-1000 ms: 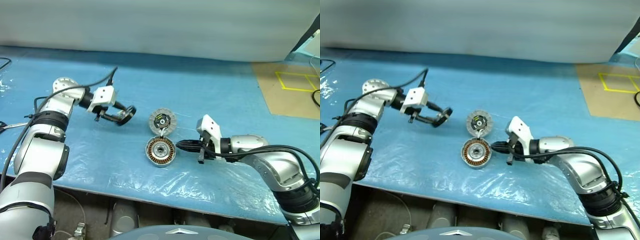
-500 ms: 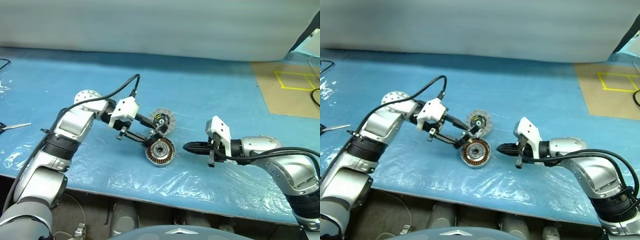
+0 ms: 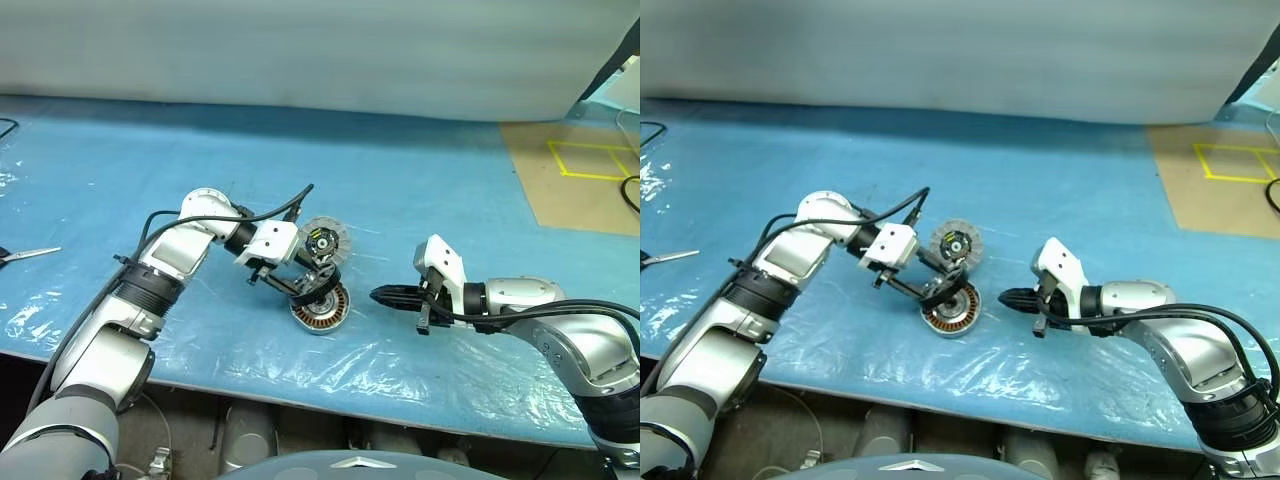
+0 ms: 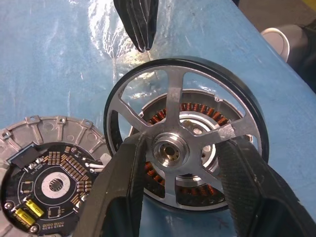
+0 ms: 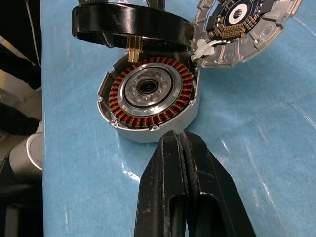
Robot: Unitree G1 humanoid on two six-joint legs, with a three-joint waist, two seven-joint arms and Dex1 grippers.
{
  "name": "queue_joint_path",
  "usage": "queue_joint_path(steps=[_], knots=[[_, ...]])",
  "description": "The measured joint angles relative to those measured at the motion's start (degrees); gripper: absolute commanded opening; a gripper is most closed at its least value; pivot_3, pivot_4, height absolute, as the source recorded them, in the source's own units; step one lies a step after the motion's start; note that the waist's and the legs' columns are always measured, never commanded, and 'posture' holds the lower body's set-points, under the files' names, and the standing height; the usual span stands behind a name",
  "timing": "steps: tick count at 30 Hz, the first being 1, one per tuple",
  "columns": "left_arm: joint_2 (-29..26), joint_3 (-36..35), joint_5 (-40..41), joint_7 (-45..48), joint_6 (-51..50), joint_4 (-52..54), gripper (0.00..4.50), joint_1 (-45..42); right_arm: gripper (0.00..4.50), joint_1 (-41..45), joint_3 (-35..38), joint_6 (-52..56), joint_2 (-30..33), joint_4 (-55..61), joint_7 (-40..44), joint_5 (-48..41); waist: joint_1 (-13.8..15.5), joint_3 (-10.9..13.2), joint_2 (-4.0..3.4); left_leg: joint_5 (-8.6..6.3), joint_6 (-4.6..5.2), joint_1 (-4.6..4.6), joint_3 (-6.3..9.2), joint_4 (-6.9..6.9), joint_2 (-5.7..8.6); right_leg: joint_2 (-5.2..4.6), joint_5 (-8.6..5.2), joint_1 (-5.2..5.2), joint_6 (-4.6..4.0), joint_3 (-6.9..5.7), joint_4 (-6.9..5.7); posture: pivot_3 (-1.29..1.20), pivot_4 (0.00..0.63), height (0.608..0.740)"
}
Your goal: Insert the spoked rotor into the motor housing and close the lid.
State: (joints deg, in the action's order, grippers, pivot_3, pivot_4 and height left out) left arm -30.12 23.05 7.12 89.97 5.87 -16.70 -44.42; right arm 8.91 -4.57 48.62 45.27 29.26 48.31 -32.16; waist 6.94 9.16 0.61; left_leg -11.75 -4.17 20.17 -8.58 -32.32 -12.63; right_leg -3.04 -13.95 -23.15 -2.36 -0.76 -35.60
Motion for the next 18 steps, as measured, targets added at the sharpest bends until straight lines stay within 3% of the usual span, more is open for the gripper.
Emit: queue_joint_path(steps=[18], knots=[[0.0, 1.2, -1.7, 1.7, 4.4, -0.8, 1.85, 0.6, 0.00, 0.0, 0.0, 0.6, -0.1, 0.7, -1.7, -0.1, 0.0, 0.0, 0.00, 0.00, 0.00, -0.02, 0.00, 0.00, 0.00, 0.00, 0.00, 0.00, 0.00, 0.00, -0.01, 0.00, 0.150, 0.740]])
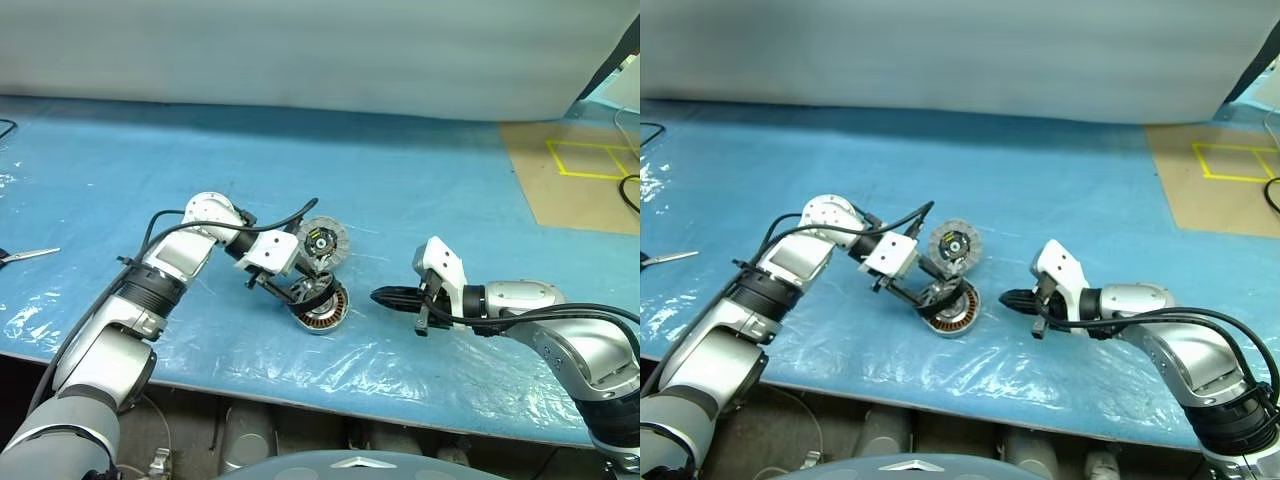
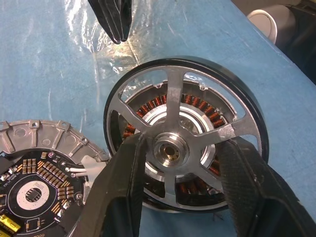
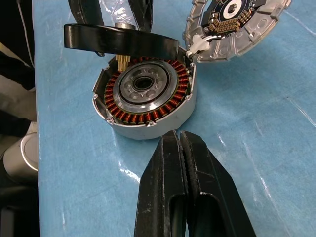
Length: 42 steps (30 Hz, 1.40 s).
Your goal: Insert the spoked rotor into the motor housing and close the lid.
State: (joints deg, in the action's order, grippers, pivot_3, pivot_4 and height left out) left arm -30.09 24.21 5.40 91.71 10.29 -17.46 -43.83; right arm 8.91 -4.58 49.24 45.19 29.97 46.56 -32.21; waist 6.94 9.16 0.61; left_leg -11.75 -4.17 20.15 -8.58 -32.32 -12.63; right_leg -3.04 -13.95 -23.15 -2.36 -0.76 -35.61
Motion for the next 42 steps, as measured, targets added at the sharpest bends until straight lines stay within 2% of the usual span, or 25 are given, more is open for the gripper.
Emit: queue_joint_path(steps=[2, 4, 6, 18, 24, 31, 36, 42], knots=[[0.1, 0.0, -0.1, -0.1, 0.6, -0.1, 1.85, 0.0, 0.00, 0.2, 0.0, 0.0, 0.0, 0.0, -0.1, 0.0, 0.0, 0.0, 0.00, 0.00, 0.00, 0.00, 0.00, 0.00, 0.00, 0.00, 0.00, 0.00, 0.00, 0.00, 0.00, 0.00, 0.150, 0.740], [0.3, 0.0, -0.4, -0.2, 1.5, -0.6, 2.59, 0.0, 0.00, 0.2, 0.0, 0.0, 0.0, 0.0, -0.1, 0.0, 0.0, 0.0, -0.01, 0.00, 0.00, 0.00, 0.00, 0.00, 0.01, 0.00, 0.00, 0.00, 0.00, 0.00, 0.00, 0.00, 0.150, 0.740], [0.6, 0.3, -0.9, -0.3, 2.4, -1.6, 3.10, 0.0, 0.00, 0.2, 0.0, 0.0, -0.1, 0.0, -0.2, 0.0, 0.0, 0.0, -0.01, 0.00, 0.00, 0.01, 0.00, 0.00, 0.01, 0.00, 0.00, 0.00, 0.00, 0.00, 0.00, 0.00, 0.150, 0.740], [0.7, -0.9, -1.5, -1.2, 2.9, -3.0, 3.10, -2.0, 0.00, -0.1, 0.0, 0.0, -0.4, 0.0, -0.8, 0.0, 0.0, 0.0, -0.01, 0.00, 0.00, 0.00, 0.00, -0.01, 0.01, 0.00, 0.00, 0.00, 0.01, 0.00, -0.01, 0.00, 0.150, 0.740], [-2.2, -5.9, 3.4, -1.2, -2.0, -1.0, 3.10, -2.9, 0.00, 0.5, -0.1, 0.8, -0.6, 0.0, -0.7, -1.1, -0.1, 0.0, -0.02, 0.00, 0.00, -0.02, 0.00, 0.00, 0.01, 0.00, 0.00, 0.00, 0.00, 0.01, -0.01, 0.00, 0.150, 0.740], [-4.5, -8.4, 8.1, -0.2, -6.6, 5.8, 3.10, -0.9, 0.00, 3.0, -0.4, 0.9, -0.6, -1.2, 0.3, -1.4, 0.0, 0.0, -0.04, 0.00, 0.00, 0.01, 0.00, 0.01, 0.03, -0.01, 0.00, 0.00, -0.01, 0.00, 0.00, 0.00, 0.150, 0.740], [-4.2, -3.9, 8.4, 0.6, -2.8, 5.8, 3.10, -1.1, 0.00, 3.4, -0.9, 0.9, -0.6, -1.5, 0.8, -1.3, 0.1, 0.0, -0.05, 0.00, 0.00, 0.02, 0.00, 0.00, 0.01, -0.01, 0.00, 0.00, -0.01, 0.00, -0.01, 0.00, 0.150, 0.740], [-2.3, 5.4, 5.8, 0.6, 6.9, -4.4, 3.10, -6.6, 0.00, 2.7, -0.7, 1.1, 0.0, -1.1, 1.2, -1.6, 0.2, 0.0, -0.05, 0.00, 0.00, 0.02, 0.00, -0.03, 0.02, -0.01, 0.01, 0.00, 0.02, 0.00, -0.03, 0.00, 0.150, 0.740]])
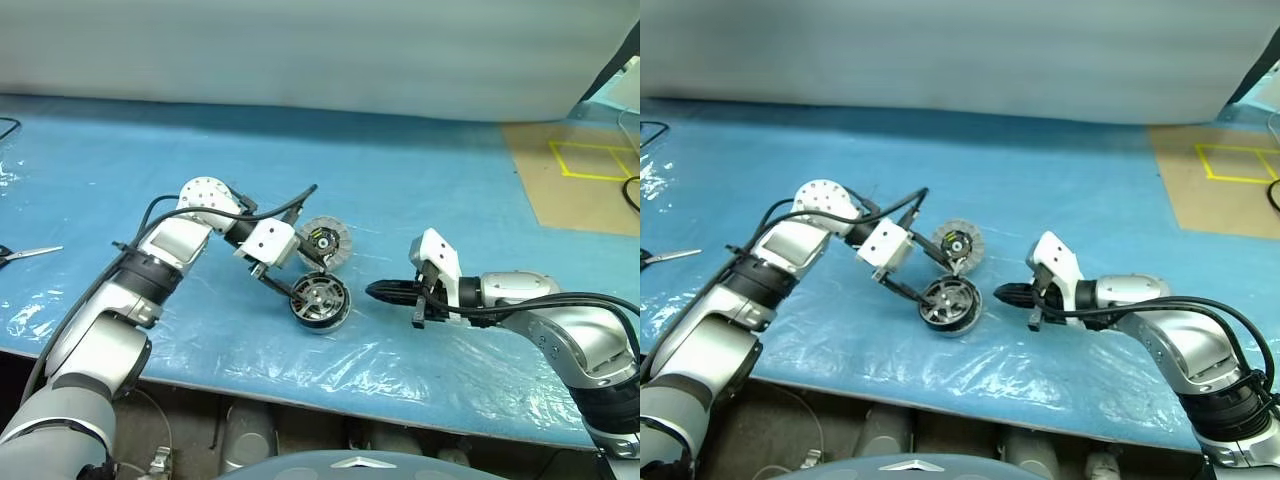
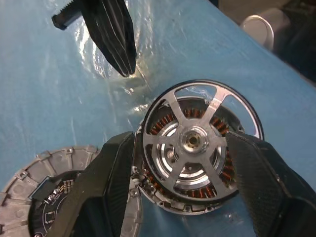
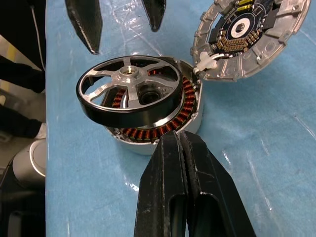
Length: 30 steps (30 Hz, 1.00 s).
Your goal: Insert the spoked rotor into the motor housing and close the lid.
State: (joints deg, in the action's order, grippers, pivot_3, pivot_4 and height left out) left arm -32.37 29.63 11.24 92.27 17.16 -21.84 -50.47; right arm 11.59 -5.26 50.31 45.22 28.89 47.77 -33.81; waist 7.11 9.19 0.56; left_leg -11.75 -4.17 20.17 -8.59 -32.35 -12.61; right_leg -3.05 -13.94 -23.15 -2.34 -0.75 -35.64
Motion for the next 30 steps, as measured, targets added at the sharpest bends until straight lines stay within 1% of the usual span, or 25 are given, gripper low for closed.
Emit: queue_joint_path(steps=[3, 6, 10, 15, 20, 25, 28, 30], knots=[[0.8, 2.4, -2.2, 0.0, 1.3, -4.6, 3.10, -2.1, 0.00, -1.5, 0.3, 0.2, 0.3, 0.9, -0.2, -0.1, -0.1, 0.0, 0.00, 0.00, -0.01, 0.00, 0.00, 0.03, 0.01, 0.01, 0.01, 0.00, 0.01, 0.01, 0.01, 0.00, 0.150, 0.740], [1.8, 3.2, -3.5, 0.0, 1.4, -6.2, 3.10, -2.7, 0.00, -2.3, 0.6, 0.3, 0.3, 1.5, -0.8, -0.1, -0.1, 0.0, 0.00, 0.00, -0.01, 0.01, 0.01, 0.04, 0.01, 0.01, 0.01, -0.01, 0.02, 0.01, 0.02, 0.00, 0.150, 0.740], [2.1, 4.1, -4.7, 0.0, 5.2, -8.7, 3.10, -2.7, 0.00, -3.4, 0.7, 0.6, 0.3, 2.4, -1.9, -0.2, -0.1, 0.0, 0.00, 0.00, -0.01, 0.00, 0.02, 0.02, 0.02, 0.01, 0.01, -0.01, 0.03, 0.01, 0.01, 0.00, 0.150, 0.740], [2.6, 4.4, -4.7, 0.0, 7.4, -9.3, 3.10, -3.1, 0.00, -3.4, 0.7, 0.7, 0.3, 2.5, -2.6, -0.2, 0.0, 0.0, 0.00, 0.00, -0.01, -0.01, 0.02, 0.00, 0.02, 0.00, 0.02, 0.00, 0.03, 0.02, 0.00, 0.00, 0.150, 0.740], [4.1, 4.5, -5.2, 0.0, 7.6, -9.8, 3.10, -3.2, 0.00, -3.4, 0.7, 0.7, 0.2, 2.5, -2.9, -0.2, 0.0, 0.0, 0.00, 0.00, -0.01, 0.00, 0.02, 0.00, 0.03, 0.00, 0.02, 0.00, 0.04, 0.02, 0.00, 0.00, 0.150, 0.740], [4.1, 4.6, -5.8, 0.0, 7.3, -9.7, 3.10, -3.2, 0.00, -3.4, 0.7, 0.6, 0.2, 2.4, -2.9, -0.1, 0.0, 0.0, 0.00, 0.00, -0.01, 0.00, 0.02, 0.01, 0.03, 0.00, 0.02, 0.00, 0.04, 0.02, 0.00, 0.00, 0.150, 0.740], [3.6, 4.9, -6.0, 0.0, 6.7, -9.5, 2.52, -3.2, 0.00, -3.4, 0.7, 0.6, 0.2, 2.4, -2.9, -0.1, -0.1, 0.0, 0.00, 0.00, -0.01, -0.02, 0.02, 0.01, 0.03, 0.00, 0.02, 0.00, 0.04, 0.02, -0.01, 0.00, 0.150, 0.740], [3.1, 5.4, -6.0, 0.0, 6.3, -9.5, 1.87, -3.2, 0.00, -3.4, 0.7, 0.5, 0.2, 2.4, -3.0, 0.0, 0.0, 0.0, 0.00, 0.00, -0.01, -0.02, 0.02, 0.01, 0.03, 0.00, 0.02, 0.00, 0.04, 0.03, -0.02, 0.00, 0.150, 0.740]])
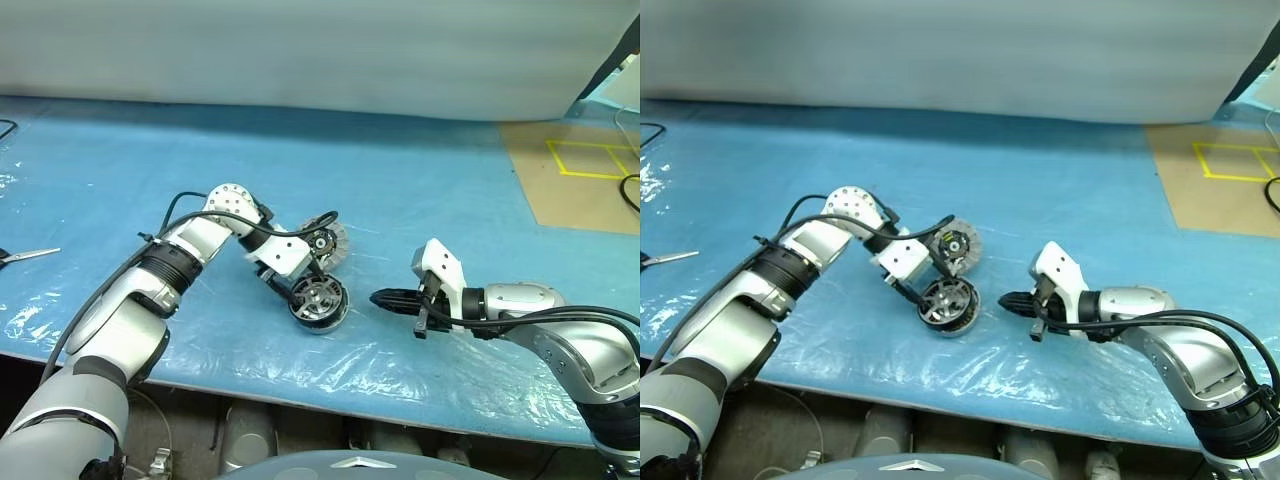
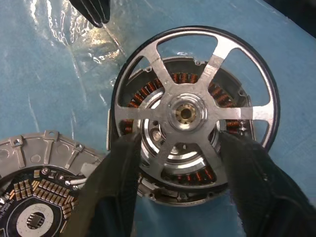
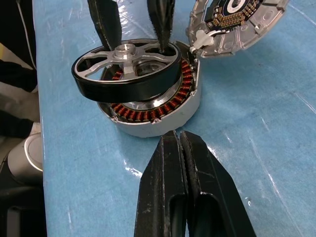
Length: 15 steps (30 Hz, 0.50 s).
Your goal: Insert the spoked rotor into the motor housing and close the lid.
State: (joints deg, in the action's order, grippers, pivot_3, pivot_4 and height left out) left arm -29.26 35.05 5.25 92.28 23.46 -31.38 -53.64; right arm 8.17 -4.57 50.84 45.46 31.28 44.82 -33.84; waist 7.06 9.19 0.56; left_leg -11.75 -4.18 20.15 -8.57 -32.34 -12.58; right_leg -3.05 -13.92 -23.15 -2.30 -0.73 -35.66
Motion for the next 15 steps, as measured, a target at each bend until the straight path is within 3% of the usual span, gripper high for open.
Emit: queue_joint_path(steps=[2, 5, 6, 15], knots=[[0.3, -0.3, -0.1, -0.1, 0.3, 0.0, 1.29, -0.2, 0.00, 0.0, 0.0, -0.1, 0.0, -0.1, 0.0, 0.1, 0.0, 0.0, 0.00, 0.00, 0.00, 0.00, 0.00, -0.01, 0.00, -0.01, 0.00, 0.02, 0.00, 0.00, 0.01, 0.00, 0.150, 0.740], [0.6, -0.6, -0.8, 0.0, 0.8, -0.1, 1.29, -0.5, 0.00, 0.0, 0.0, -0.2, 0.0, -0.1, 0.0, 0.1, 0.0, 0.0, 0.00, 0.00, 0.00, -0.03, 0.00, -0.01, 0.02, -0.02, 0.00, 0.12, 0.00, 0.00, 0.01, 0.00, 0.150, 0.740], [0.6, -0.6, -0.8, 0.0, 0.9, -0.1, 1.03, -0.5, 0.00, 0.0, 0.0, -0.2, 0.0, -0.2, 0.0, 0.1, 0.0, 0.0, -0.01, 0.00, 0.00, -0.03, 0.00, -0.01, 0.02, -0.02, 0.00, 0.12, 0.00, 0.01, 0.01, 0.00, 0.150, 0.740], [1.1, -1.4, -1.5, 0.0, 3.7, -1.4, 0.97, -0.5, 0.00, 0.0, -0.1, -0.4, 0.0, -0.2, 0.0, 0.2, 0.1, 0.0, -0.01, 0.00, 0.01, -0.05, 0.00, -0.09, 0.03, -0.03, 0.01, 0.17, 0.01, 0.02, 0.00, 0.00, 0.150, 0.740]])
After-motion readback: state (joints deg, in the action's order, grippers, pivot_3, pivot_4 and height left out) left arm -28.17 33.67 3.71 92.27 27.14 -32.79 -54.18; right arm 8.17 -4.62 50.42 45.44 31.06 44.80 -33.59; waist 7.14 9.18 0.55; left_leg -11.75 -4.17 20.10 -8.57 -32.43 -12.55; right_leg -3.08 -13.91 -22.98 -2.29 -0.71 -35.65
